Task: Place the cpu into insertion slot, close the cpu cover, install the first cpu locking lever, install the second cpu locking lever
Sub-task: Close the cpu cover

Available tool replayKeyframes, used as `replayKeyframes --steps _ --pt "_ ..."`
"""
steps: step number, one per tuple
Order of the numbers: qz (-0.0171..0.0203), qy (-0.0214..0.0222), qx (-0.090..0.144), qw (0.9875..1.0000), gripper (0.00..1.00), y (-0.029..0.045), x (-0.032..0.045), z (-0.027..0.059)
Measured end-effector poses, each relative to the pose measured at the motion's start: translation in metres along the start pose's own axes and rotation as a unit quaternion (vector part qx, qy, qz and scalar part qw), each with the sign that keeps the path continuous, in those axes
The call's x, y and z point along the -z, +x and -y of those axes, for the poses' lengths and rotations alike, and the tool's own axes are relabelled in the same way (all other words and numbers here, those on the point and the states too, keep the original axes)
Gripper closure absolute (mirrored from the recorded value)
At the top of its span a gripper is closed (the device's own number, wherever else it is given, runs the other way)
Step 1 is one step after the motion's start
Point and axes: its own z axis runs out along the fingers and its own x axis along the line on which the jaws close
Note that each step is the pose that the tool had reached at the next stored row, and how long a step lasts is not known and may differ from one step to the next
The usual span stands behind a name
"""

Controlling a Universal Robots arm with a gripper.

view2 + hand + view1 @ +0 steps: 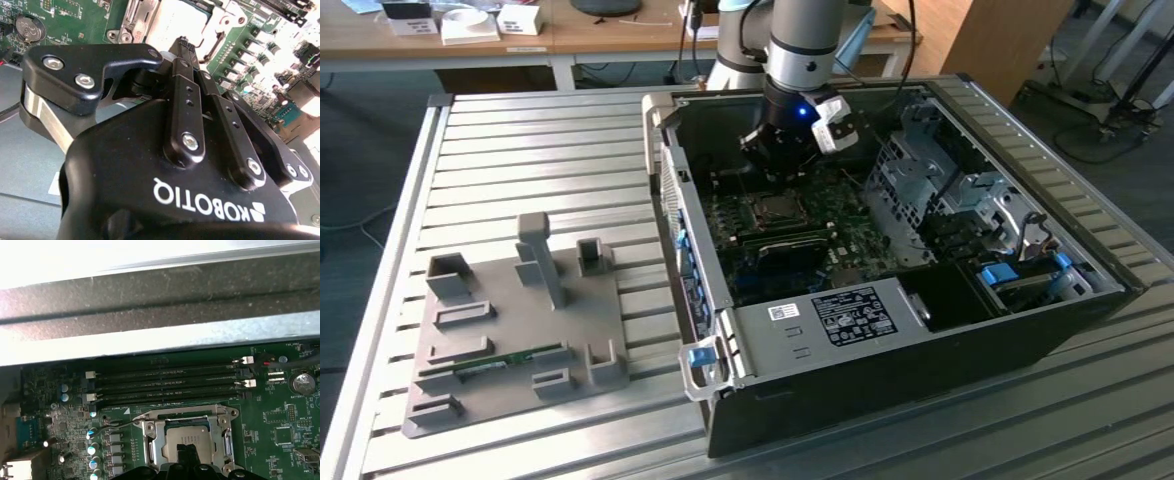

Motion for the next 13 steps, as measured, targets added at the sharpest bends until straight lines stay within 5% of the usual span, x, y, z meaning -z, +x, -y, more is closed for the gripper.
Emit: replayKeyframes --steps 9,13 --pt "-0.0001 -0.0001 0.002 1.0 0.9 0.0 0.0 0.0" --pt "-0.004 0.0004 0.002 1.0 0.9 0.0 0.0001 0.0001"
